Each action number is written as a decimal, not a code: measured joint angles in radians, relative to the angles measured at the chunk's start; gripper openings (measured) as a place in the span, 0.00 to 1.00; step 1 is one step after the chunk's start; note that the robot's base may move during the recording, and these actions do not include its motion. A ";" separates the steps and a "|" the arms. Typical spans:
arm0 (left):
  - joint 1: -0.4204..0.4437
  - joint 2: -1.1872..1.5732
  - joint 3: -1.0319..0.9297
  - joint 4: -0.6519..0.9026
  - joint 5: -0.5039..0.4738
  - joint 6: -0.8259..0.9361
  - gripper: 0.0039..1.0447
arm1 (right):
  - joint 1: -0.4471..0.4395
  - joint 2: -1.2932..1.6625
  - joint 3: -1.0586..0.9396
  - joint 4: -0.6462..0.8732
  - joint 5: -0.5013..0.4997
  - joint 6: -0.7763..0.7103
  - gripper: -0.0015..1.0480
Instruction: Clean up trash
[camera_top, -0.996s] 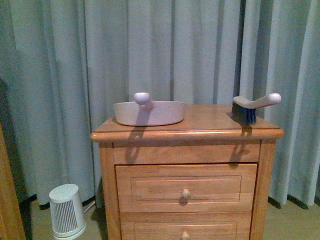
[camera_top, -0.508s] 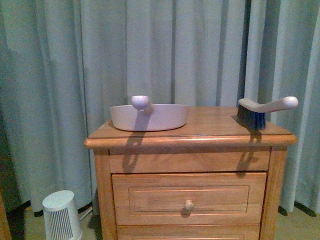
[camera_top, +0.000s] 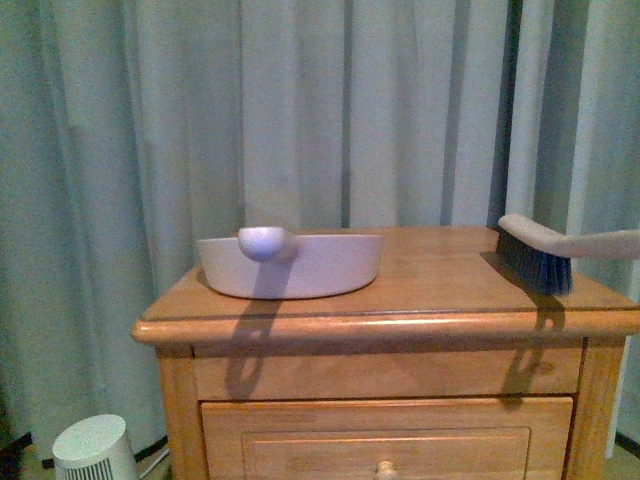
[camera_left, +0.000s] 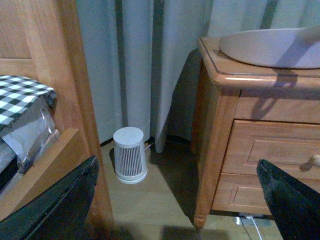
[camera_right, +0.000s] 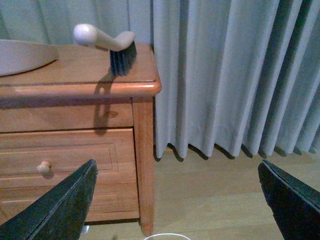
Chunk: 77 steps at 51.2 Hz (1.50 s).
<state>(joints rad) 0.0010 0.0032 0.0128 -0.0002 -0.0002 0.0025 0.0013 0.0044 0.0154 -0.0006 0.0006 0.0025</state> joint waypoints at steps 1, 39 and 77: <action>0.000 0.000 0.000 0.000 0.000 0.000 0.93 | 0.000 0.000 0.000 0.000 -0.001 0.000 0.93; -0.066 0.351 0.145 -0.027 -0.230 -0.006 0.93 | 0.000 0.000 0.000 0.000 -0.002 0.000 0.93; -0.385 1.630 1.420 -0.408 -0.319 0.092 0.93 | 0.000 0.000 0.000 0.000 -0.002 0.000 0.93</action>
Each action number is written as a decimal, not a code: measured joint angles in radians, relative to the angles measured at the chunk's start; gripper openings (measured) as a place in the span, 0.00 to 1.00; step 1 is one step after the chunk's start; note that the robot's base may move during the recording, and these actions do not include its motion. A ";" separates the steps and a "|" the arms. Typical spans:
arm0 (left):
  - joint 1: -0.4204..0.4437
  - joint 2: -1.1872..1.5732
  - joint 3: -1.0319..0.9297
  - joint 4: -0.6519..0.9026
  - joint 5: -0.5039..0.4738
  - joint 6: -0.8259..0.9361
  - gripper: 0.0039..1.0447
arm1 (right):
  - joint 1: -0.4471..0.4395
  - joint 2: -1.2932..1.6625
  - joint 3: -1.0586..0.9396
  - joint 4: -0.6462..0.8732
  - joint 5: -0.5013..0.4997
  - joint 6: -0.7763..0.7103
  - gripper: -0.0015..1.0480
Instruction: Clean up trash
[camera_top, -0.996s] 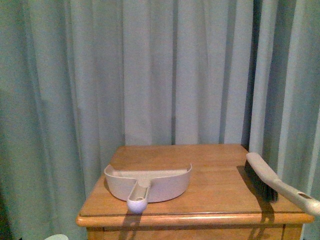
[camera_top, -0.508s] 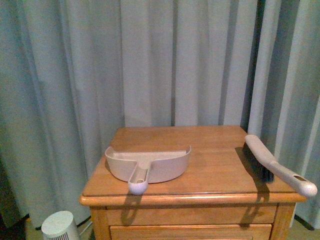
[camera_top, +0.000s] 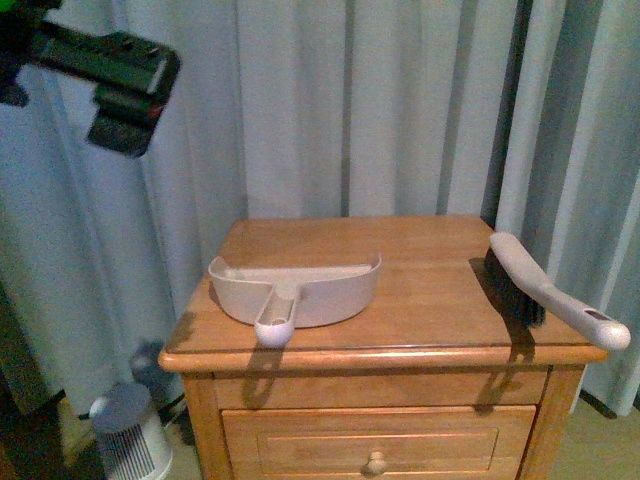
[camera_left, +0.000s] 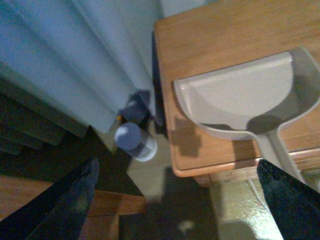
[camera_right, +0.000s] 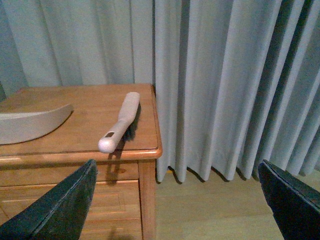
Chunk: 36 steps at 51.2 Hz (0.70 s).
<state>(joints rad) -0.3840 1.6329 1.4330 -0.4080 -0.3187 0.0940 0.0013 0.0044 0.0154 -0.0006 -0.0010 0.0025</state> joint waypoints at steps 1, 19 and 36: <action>-0.008 0.018 0.021 -0.015 0.000 -0.013 0.93 | 0.000 0.000 0.000 0.000 0.000 0.000 0.93; -0.093 0.251 0.224 -0.154 0.018 -0.200 0.93 | 0.000 0.000 0.000 0.000 0.000 0.000 0.93; -0.114 0.315 0.200 -0.127 0.077 -0.299 0.93 | 0.000 0.000 0.000 0.000 0.000 0.000 0.93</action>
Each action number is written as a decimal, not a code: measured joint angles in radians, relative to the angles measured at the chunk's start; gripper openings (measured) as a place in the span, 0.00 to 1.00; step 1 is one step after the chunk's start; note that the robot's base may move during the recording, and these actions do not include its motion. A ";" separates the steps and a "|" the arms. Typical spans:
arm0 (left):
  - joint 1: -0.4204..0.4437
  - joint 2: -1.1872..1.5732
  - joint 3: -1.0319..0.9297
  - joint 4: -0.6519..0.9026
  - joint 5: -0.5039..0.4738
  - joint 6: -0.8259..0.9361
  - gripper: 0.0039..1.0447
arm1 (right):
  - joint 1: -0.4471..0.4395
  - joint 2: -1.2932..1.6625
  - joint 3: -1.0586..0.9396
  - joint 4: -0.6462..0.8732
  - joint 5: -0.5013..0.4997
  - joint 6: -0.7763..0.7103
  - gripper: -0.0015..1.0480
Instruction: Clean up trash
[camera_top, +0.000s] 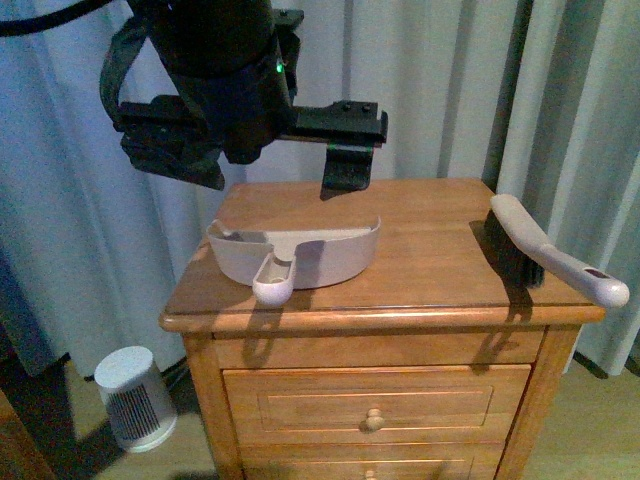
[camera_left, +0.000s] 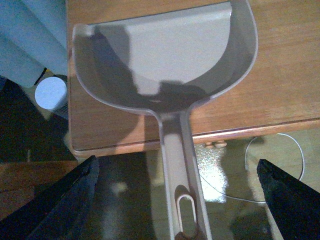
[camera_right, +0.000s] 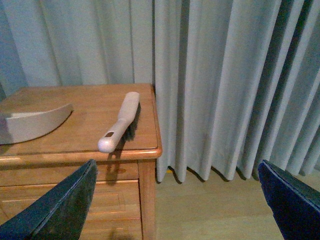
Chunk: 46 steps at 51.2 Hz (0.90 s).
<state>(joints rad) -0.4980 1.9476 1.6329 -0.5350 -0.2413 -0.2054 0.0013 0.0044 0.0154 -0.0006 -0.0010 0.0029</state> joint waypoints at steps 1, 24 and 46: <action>0.000 0.002 -0.002 0.002 0.000 -0.002 0.93 | 0.000 0.000 0.000 0.000 0.000 0.000 0.93; -0.007 0.088 -0.076 0.079 0.032 -0.019 0.93 | 0.000 0.000 0.000 0.000 0.000 0.000 0.93; 0.011 0.127 -0.112 0.143 0.032 0.009 0.92 | 0.000 0.000 0.000 0.000 0.000 0.000 0.93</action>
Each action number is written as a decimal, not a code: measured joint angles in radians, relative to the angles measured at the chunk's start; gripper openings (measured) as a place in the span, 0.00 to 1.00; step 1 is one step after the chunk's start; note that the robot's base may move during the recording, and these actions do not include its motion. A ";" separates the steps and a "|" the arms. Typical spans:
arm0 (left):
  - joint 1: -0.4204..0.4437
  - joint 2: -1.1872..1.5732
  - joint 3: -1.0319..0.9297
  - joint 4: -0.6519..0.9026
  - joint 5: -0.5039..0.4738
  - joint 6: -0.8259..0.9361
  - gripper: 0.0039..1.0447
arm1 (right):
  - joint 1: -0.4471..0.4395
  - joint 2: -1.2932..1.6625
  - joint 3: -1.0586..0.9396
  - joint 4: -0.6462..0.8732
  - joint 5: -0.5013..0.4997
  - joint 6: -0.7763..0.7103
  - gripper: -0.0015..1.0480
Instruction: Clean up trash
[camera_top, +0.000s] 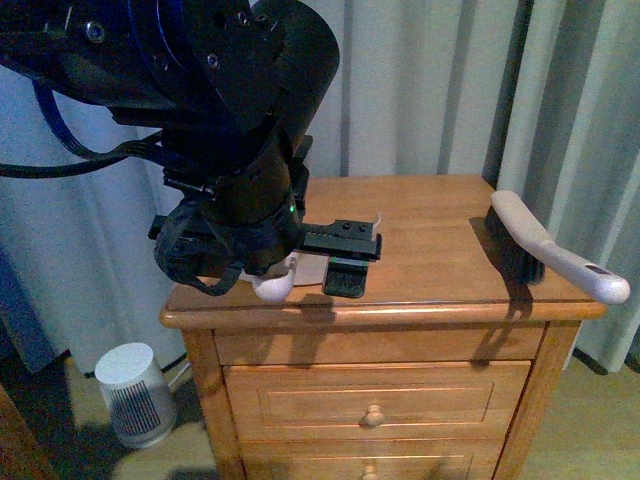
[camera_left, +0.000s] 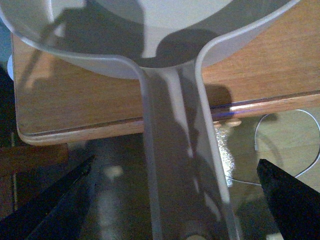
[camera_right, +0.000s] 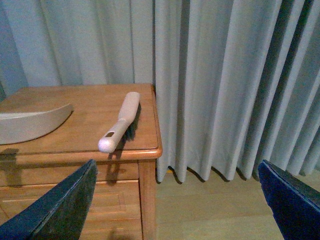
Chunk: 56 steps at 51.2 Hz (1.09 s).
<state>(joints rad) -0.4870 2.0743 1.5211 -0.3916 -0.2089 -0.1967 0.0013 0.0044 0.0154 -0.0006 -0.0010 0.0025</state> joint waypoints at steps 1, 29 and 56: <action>0.000 0.000 -0.001 0.000 0.000 0.002 0.89 | 0.000 0.000 0.000 0.000 0.000 0.000 0.93; 0.009 -0.013 -0.059 0.113 -0.004 0.046 0.26 | 0.000 0.000 0.000 0.000 0.000 0.000 0.93; 0.030 -0.489 -0.418 0.677 -0.022 0.283 0.26 | 0.000 0.000 0.000 0.000 0.000 0.000 0.93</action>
<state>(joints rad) -0.4572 1.5852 1.1034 0.2852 -0.2310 0.0860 0.0013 0.0044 0.0154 -0.0006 -0.0010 0.0025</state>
